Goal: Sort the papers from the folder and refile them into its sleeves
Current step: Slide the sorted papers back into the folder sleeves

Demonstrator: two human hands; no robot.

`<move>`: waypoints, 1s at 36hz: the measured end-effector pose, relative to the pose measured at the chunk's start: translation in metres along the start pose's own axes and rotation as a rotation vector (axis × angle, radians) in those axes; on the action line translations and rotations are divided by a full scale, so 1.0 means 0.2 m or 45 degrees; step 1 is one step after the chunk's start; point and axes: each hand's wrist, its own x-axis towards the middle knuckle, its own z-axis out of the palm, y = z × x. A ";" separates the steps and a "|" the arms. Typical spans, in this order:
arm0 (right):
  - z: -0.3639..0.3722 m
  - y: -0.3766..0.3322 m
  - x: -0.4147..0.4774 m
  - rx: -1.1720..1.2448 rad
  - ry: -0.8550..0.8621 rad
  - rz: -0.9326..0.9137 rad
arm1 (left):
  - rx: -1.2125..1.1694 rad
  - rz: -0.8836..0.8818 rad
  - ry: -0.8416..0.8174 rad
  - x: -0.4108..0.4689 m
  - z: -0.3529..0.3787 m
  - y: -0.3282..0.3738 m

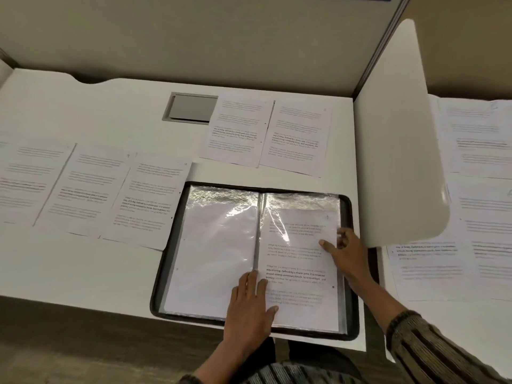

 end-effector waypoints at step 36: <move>0.89 -0.29 -0.50 -0.208 -0.803 -0.390 | -0.439 -0.640 0.284 -0.05 -0.70 -0.64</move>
